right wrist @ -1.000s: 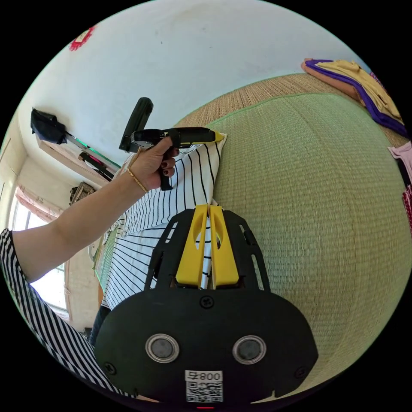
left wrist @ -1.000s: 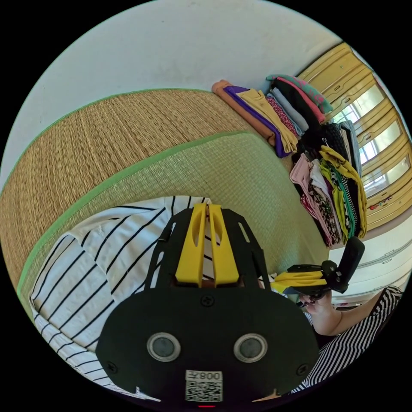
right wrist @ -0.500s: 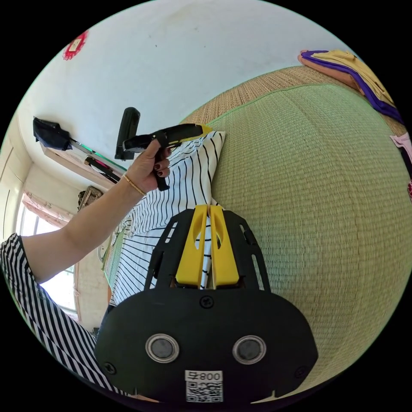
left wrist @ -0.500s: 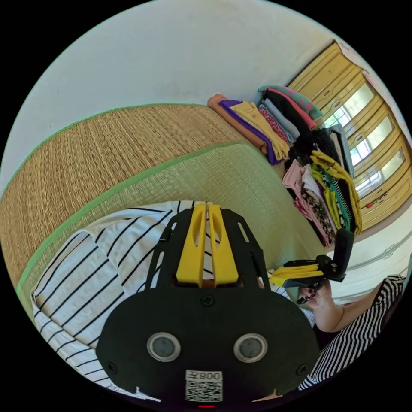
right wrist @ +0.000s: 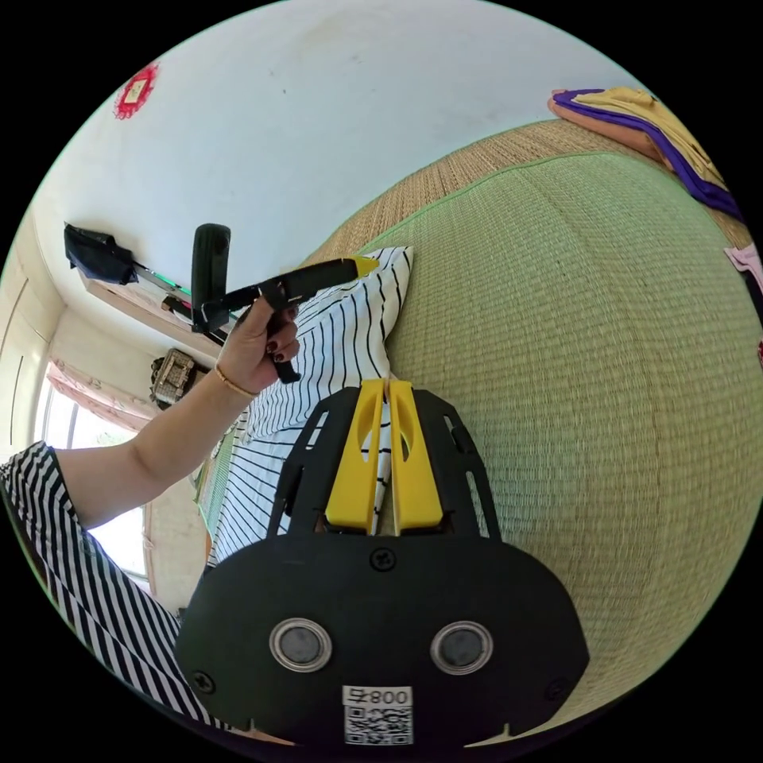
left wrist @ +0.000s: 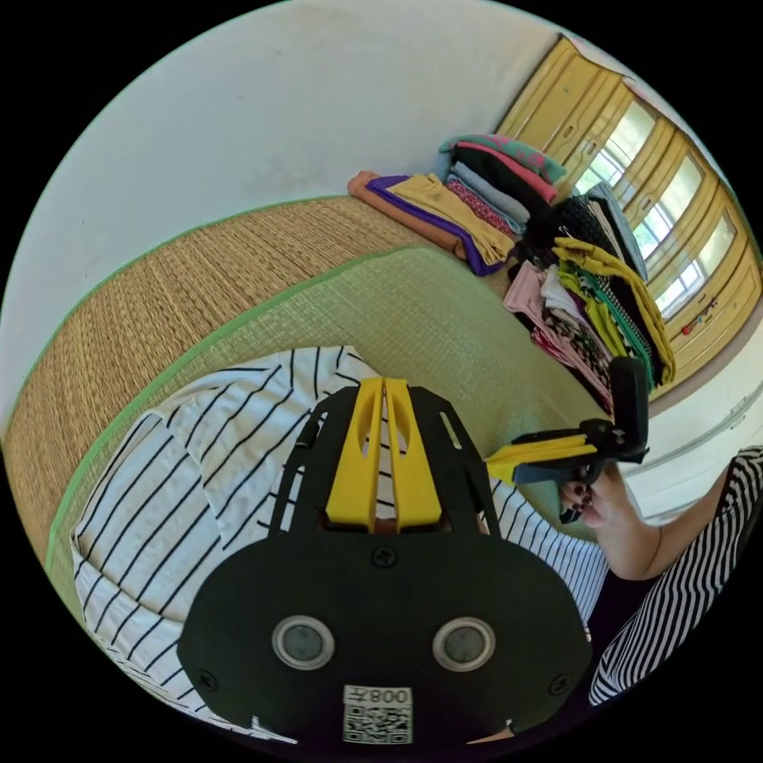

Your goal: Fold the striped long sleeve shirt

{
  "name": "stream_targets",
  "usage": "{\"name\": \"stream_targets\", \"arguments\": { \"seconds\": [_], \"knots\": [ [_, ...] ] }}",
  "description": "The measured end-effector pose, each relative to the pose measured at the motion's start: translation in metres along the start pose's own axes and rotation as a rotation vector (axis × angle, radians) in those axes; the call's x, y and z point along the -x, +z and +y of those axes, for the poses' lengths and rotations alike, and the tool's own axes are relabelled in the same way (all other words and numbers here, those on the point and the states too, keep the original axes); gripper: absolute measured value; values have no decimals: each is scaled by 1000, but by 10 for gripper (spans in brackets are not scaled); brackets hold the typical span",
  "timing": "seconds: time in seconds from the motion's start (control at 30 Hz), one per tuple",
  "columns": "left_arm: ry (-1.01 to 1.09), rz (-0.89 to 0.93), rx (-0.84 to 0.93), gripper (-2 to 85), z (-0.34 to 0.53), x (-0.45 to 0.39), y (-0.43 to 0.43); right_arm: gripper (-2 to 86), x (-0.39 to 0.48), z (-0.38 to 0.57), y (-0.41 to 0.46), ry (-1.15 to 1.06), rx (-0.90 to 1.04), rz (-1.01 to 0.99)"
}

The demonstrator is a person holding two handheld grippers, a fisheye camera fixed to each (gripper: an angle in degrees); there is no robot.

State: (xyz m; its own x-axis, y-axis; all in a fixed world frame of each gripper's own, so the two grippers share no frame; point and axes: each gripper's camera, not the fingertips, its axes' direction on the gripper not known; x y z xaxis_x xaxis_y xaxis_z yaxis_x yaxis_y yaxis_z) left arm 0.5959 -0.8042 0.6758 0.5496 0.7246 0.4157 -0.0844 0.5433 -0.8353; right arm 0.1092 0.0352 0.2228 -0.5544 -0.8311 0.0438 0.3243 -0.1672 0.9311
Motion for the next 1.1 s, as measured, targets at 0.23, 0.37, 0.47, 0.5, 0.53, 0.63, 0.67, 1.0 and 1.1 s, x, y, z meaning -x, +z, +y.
{"name": "stream_targets", "arguments": {
  "seconds": [0.23, 0.37, 0.47, 0.5, 0.53, 0.63, 0.67, 1.0, 1.1],
  "knots": [
    [4, -52, 78, 1, -6, -18, 12, 1, 5, 0, -17, -1, -53, 37],
    [14, -73, 40, 1, -2, -32, 0, 1, 44, -7, -12, -144, -36, 64],
    [28, -88, 30, 1, 1, -41, -2, 1, 64, -12, 9, -228, 45, 197],
    [26, -98, 41, 1, 1, -41, 0, 1, 69, -11, 17, -250, 73, 254],
    [17, -104, 74, 1, 0, -40, 8, 1, 71, -11, 22, -262, 95, 279],
    [12, -85, 70, 0, -4, -39, 14, 1, 87, -10, 30, -319, 137, 339],
    [8, -82, 73, 0, -4, -40, 16, 1, 93, -10, 31, -338, 142, 361],
    [26, -82, 3, 1, 23, -61, 15, 1, 105, -10, 9, -260, 103, 373],
    [52, -119, 65, 1, 33, -67, 35, 0, 107, -8, 5, -226, 99, 350]
  ]
}}
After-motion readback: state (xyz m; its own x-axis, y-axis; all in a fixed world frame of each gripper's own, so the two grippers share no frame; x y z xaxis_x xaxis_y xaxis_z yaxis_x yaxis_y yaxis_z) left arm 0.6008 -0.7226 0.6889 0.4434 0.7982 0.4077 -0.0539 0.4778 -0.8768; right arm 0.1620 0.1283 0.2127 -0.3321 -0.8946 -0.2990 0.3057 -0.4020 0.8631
